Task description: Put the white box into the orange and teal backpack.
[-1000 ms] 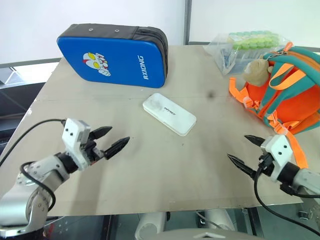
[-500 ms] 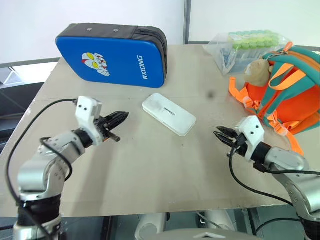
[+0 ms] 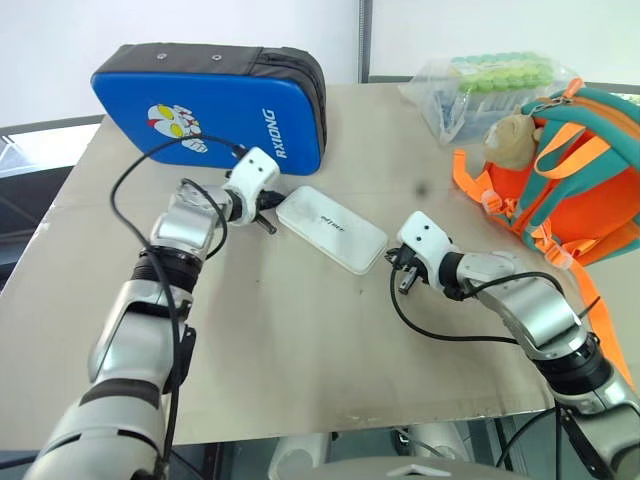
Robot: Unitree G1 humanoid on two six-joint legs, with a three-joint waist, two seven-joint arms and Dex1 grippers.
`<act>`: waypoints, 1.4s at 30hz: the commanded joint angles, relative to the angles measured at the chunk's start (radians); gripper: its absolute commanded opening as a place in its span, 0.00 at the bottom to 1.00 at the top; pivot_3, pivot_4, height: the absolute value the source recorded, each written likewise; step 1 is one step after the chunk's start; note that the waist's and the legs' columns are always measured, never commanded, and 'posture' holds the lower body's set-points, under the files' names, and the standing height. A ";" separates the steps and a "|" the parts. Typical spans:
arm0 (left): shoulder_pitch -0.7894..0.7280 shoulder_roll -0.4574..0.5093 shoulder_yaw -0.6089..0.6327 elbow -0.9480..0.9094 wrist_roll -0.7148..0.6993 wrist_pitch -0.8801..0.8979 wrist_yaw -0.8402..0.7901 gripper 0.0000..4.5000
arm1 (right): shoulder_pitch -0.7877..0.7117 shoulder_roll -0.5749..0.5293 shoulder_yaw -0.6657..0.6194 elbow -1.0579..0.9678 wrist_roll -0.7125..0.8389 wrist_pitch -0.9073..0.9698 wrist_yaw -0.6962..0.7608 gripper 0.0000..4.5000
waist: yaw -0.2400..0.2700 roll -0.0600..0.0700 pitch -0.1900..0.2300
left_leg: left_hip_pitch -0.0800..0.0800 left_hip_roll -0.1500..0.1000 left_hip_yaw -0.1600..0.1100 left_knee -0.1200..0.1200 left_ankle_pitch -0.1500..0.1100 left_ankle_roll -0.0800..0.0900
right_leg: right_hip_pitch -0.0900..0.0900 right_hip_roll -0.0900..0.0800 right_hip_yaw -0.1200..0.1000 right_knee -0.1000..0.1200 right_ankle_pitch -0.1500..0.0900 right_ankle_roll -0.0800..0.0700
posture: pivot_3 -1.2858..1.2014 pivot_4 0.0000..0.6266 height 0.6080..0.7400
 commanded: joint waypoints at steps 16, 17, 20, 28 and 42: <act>0.555 0.170 0.308 -1.042 -0.270 0.646 -0.243 0.01 | -0.057 -0.094 0.003 0.111 -0.078 -0.230 0.213 0.00 | -0.027 0.000 0.000 | -0.002 0.004 -0.002 0.003 -0.001 0.001 | -0.002 0.000 0.005 0.002 0.001 0.002 | 0.52 0.24 1.00; 0.596 0.161 0.352 -1.115 -0.298 0.711 -0.212 0.01 | -0.048 -0.104 0.007 0.102 -0.079 -0.230 0.227 0.00 | -0.024 0.000 0.000 | -0.002 0.004 -0.002 0.003 -0.001 0.001 | -0.002 0.000 0.005 0.002 0.001 0.002 | 0.52 0.24 1.00; 0.679 0.146 0.445 -1.234 -0.342 0.826 -0.135 0.01 | -0.025 -0.135 0.027 0.114 -0.130 -0.277 0.242 0.00 | -0.019 0.001 0.000 | -0.001 0.005 -0.004 0.002 -0.003 0.004 | -0.002 0.001 0.003 0.004 0.001 0.002 | 0.52 0.24 1.00; 0.947 0.228 0.688 -1.173 -0.454 0.885 -0.184 0.51 | -0.007 -0.166 -0.012 0.187 -0.172 -0.360 0.258 0.00 | -0.023 0.001 0.001 | 0.010 0.006 -0.002 0.003 -0.003 0.005 | 0.008 0.002 0.004 0.003 0.003 0.001 | 0.52 0.24 1.00; 0.653 -0.041 0.746 -0.885 -0.695 1.302 -0.007 0.99 | -0.035 -0.100 0.007 0.262 -0.226 -0.476 0.273 0.00 | 0.003 0.001 0.000 | 0.013 0.006 -0.002 0.001 0.000 0.000 | 0.011 0.002 0.003 0.001 0.003 0.000 | 0.52 0.24 1.00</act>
